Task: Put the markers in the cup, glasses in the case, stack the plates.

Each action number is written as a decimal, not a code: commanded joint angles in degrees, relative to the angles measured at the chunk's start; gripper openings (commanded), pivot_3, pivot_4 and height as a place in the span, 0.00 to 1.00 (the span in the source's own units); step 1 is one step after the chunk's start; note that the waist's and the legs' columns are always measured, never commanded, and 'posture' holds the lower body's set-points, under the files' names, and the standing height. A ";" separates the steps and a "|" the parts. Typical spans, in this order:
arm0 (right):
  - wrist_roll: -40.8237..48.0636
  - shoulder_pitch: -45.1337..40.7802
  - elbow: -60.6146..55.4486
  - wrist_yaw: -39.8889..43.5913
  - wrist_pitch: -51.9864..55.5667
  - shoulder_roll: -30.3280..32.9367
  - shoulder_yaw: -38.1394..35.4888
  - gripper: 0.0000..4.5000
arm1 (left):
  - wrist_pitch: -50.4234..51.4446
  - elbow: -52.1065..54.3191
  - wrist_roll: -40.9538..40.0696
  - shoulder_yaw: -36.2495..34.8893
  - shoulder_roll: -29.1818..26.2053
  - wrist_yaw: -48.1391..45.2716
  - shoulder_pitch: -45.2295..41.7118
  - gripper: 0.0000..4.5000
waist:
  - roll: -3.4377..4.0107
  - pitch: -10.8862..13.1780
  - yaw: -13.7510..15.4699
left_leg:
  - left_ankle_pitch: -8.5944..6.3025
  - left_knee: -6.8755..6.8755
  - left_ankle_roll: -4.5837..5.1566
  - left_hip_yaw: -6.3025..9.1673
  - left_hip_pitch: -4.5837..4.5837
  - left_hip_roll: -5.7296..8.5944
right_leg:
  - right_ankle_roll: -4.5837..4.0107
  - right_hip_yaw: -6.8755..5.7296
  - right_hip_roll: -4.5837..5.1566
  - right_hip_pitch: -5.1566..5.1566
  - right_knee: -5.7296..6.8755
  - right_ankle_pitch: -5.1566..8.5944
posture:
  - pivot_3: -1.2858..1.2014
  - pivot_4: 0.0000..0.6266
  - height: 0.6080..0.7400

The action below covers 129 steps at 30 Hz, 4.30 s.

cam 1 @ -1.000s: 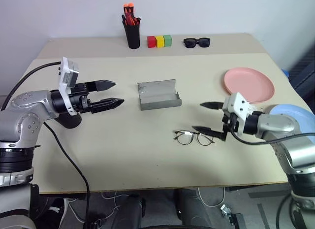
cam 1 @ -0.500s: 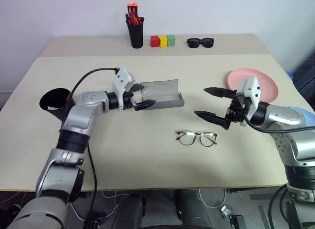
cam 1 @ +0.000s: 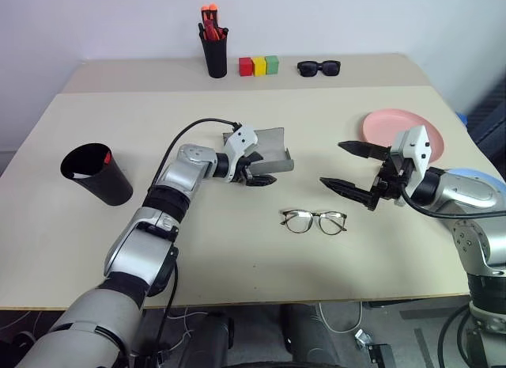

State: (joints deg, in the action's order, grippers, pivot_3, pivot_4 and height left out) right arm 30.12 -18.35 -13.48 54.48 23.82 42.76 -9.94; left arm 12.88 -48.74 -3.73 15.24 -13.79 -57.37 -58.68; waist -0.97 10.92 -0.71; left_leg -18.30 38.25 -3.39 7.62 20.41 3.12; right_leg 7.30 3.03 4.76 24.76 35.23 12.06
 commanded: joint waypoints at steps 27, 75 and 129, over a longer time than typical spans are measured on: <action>0.14 -0.28 -0.93 0.19 -1.56 -0.02 -0.10 1.00 | 22.87 49.15 -3.20 -0.96 -20.35 -15.20 19.69 0.02 | 0.02 0.01 0.07 | 0.00 0.02 0.00 0.04 0.05 -0.02 | 0.00 0.01 -0.01 0.02 0.04 0.00 | 0.52 0.24 1.00; -25.91 -0.33 -1.49 2.94 -3.16 8.88 20.02 0.71 | 20.53 66.18 -35.68 -30.85 -30.68 -13.82 41.45 0.97 | 0.03 0.01 -0.13 | 0.01 -0.01 -0.03 0.02 -0.06 -0.07 | -0.04 0.00 -0.02 -0.04 0.02 0.02 | 0.52 0.24 1.00; -13.68 -24.95 2.89 -15.53 9.42 -20.54 18.37 0.01 | 17.17 57.73 -38.32 -43.40 -42.82 -13.22 48.56 0.97 | 0.11 0.06 -0.46 | 0.01 -0.13 -0.04 0.02 0.06 -0.11 | -0.06 0.00 -0.03 0.22 0.04 0.01 | 0.52 0.24 1.00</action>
State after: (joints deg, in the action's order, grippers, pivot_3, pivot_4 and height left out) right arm 17.53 -41.77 -10.86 40.34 35.20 23.02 8.31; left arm 31.45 9.49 -42.43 -25.40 -55.04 -69.60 -10.60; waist -0.86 10.97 -1.17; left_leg -18.28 38.13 -3.43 7.63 20.47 3.00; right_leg 7.24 3.03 4.73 24.99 35.29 12.07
